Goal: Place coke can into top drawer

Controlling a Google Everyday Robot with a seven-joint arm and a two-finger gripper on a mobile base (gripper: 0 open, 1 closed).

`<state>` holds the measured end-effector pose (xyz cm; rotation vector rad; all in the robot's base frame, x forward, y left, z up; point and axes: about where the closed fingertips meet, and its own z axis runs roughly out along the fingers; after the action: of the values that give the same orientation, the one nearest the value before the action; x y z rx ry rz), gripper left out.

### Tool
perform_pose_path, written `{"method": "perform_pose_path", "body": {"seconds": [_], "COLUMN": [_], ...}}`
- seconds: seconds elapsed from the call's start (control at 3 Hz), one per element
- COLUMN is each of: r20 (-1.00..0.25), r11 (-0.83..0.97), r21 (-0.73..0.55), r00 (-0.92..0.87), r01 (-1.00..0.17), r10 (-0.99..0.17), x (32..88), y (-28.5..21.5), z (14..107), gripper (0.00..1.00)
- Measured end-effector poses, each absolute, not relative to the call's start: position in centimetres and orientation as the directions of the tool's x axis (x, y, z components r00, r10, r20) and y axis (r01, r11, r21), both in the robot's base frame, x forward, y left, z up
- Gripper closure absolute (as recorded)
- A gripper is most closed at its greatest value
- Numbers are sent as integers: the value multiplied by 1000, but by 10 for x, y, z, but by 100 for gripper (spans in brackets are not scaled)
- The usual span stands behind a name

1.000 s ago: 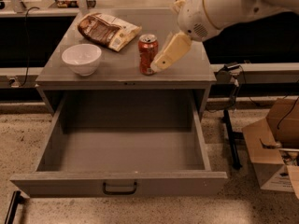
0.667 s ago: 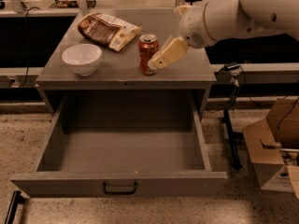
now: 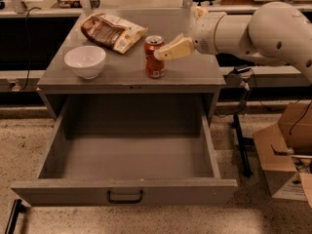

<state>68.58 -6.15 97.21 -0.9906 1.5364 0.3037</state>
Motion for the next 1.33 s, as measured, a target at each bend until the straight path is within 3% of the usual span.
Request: {"method": "perform_pose_path", "body": {"seconds": [0.67, 1.33], "r20": [-955, -958], "r11": [621, 593], "r21": [-242, -166], "r00": [70, -14], "r01": [-745, -788], "r10": [-288, -286], "x": [731, 751], "y": [-38, -8], "z": [949, 913], "gripper": [0, 0]}}
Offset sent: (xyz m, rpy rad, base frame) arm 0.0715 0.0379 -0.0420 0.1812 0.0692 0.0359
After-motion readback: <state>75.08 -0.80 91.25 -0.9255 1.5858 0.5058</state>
